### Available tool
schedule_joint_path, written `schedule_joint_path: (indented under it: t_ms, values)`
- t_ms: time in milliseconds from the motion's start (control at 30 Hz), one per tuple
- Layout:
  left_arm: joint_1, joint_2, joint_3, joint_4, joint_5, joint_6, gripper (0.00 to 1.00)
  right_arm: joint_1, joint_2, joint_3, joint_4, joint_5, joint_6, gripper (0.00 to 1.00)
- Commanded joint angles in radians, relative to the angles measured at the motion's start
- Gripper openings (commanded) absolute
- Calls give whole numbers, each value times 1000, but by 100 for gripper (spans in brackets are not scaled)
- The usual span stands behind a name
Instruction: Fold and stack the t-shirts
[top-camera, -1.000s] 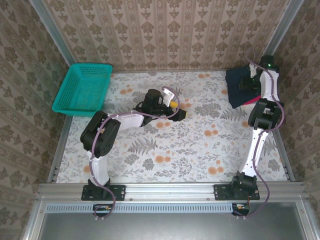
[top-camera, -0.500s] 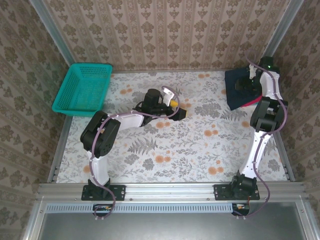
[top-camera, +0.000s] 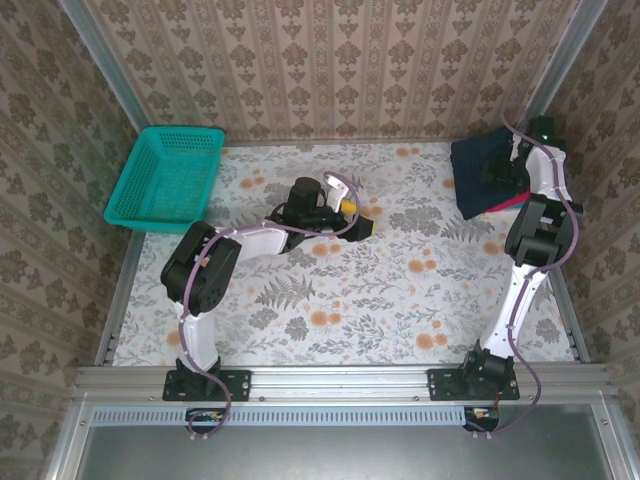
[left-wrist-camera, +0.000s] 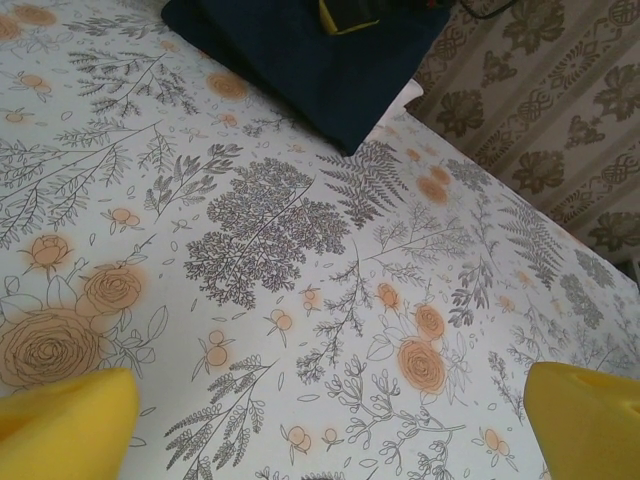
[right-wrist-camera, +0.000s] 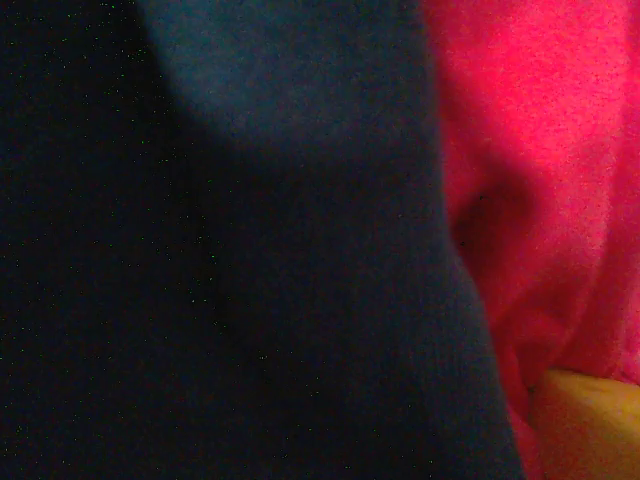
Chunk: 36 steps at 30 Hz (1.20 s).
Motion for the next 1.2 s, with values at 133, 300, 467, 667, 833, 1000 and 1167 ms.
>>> schedule_joint_path:
  t_ms: [133, 300, 467, 667, 833, 1000, 1167]
  values:
    - [5, 20, -9, 46, 35, -22, 100, 9, 112, 65, -225, -215, -28, 94]
    - [8, 21, -17, 70, 38, -37, 100, 48, -7, -115, -152, -324, -10, 90]
    - [9, 21, -22, 85, 47, -45, 100, 91, -132, -305, -45, -354, 38, 88]
    - [16, 12, -41, 91, 53, -46, 100, 104, -217, -385, 18, -330, 64, 89]
    - [20, 15, -44, 102, 54, -54, 100, 100, -258, -321, 31, -142, 93, 98]
    - [21, 20, -43, 118, 52, -65, 100, 104, -363, -341, 108, -58, 149, 100]
    - [21, 26, -43, 120, 55, -68, 100, 106, -437, -418, 165, -117, 188, 98]
